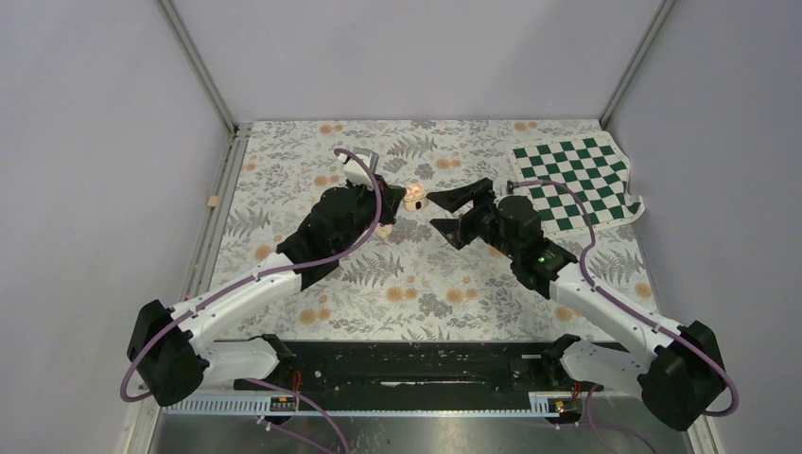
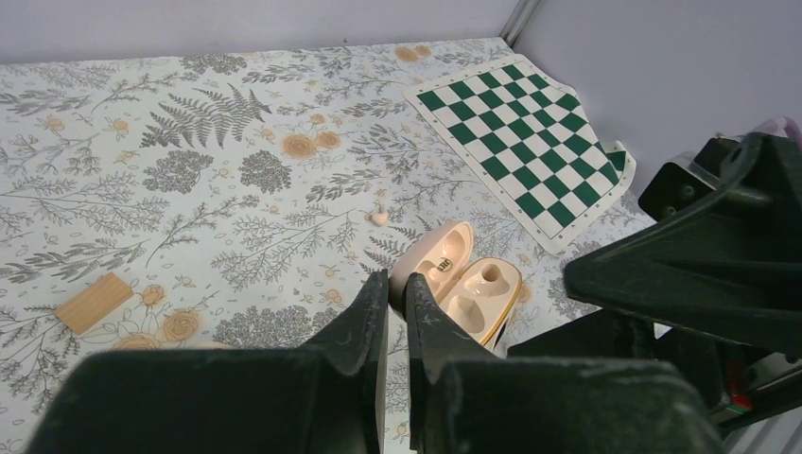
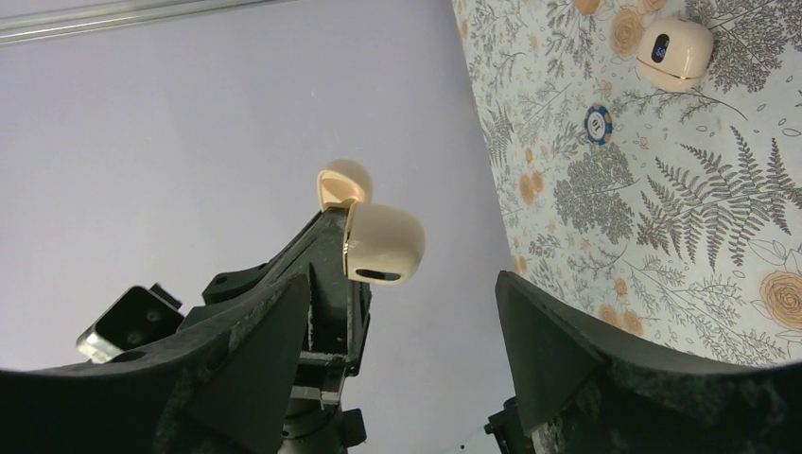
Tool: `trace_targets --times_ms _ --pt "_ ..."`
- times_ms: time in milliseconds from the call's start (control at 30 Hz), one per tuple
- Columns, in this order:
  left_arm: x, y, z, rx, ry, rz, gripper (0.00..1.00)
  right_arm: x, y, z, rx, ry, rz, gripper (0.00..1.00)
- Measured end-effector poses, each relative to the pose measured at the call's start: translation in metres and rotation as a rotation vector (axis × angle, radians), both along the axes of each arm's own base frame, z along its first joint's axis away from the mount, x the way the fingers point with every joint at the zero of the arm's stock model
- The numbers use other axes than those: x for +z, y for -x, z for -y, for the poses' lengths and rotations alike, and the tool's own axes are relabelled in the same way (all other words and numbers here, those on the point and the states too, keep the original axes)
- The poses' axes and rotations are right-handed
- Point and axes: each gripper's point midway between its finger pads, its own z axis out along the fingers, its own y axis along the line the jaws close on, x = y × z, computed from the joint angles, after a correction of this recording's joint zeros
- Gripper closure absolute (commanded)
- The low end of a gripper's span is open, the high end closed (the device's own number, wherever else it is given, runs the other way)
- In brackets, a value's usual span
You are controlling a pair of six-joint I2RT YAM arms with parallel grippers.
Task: Insert the wireless bluetooth earbuds into the charging case
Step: Adjust the charging case.
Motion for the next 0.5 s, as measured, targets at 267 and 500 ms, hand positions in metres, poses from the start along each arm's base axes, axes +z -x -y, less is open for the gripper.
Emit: trace_targets --times_ms 267,500 --pt "0.0 0.002 0.002 -0.007 -0.039 0.03 1.0 0.0 -0.006 -0.007 0.011 -0.01 -0.008 0.26" --pt "0.0 0.003 0.002 -0.008 -0.055 0.041 1.0 0.006 -0.009 -0.018 0.047 -0.025 -0.011 0.36"
